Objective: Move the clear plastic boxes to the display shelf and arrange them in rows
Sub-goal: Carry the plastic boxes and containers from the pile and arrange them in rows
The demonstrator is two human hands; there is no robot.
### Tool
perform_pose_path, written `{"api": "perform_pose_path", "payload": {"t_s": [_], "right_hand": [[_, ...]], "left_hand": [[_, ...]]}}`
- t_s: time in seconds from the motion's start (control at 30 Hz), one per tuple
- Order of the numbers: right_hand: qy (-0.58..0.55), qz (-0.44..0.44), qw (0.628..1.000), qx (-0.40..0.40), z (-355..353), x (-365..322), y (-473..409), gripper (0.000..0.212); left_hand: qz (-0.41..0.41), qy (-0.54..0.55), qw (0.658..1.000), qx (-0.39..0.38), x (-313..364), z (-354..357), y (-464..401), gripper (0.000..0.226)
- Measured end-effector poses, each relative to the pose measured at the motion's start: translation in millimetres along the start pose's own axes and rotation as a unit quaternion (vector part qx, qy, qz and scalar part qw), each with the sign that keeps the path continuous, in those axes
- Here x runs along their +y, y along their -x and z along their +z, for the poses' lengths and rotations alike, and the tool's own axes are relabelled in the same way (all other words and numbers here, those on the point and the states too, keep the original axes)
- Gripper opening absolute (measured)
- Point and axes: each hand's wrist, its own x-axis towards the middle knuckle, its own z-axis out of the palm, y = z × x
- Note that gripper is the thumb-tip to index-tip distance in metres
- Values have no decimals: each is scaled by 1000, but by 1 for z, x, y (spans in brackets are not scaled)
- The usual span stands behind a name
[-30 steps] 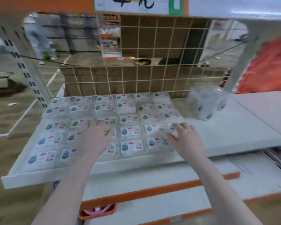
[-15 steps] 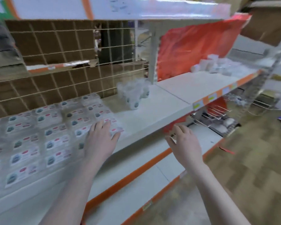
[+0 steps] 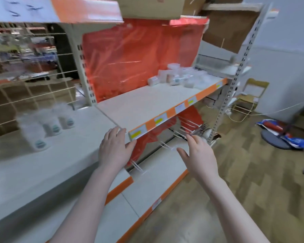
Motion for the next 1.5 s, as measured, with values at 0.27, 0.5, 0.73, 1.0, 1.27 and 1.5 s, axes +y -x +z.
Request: {"api": "perform_pose_path", "payload": {"t_s": [0.27, 0.5, 0.73, 1.0, 1.27, 1.5], "right_hand": [[-21, -4, 1000, 15, 37, 82, -97, 39], [-24, -28, 999, 38, 84, 145, -224, 34], [-34, -27, 999, 30, 109, 195, -342, 37], [-58, -54, 997, 0, 142, 246, -438, 44], [-107, -163, 981, 24, 175, 323, -528, 44], [-113, -153, 981, -23, 179, 369, -569, 41]], "left_hand": [[-7, -3, 1000, 7, 62, 55, -102, 56], [-6, 25, 1000, 17, 109, 118, -230, 55], [-19, 30, 999, 16, 151, 140, -334, 55], [-88, 18, 995, 32, 175, 167, -391, 54], [-207, 8, 975, 84, 232, 216, -415, 54], [-264, -5, 960, 99, 295, 249, -424, 54]]}}
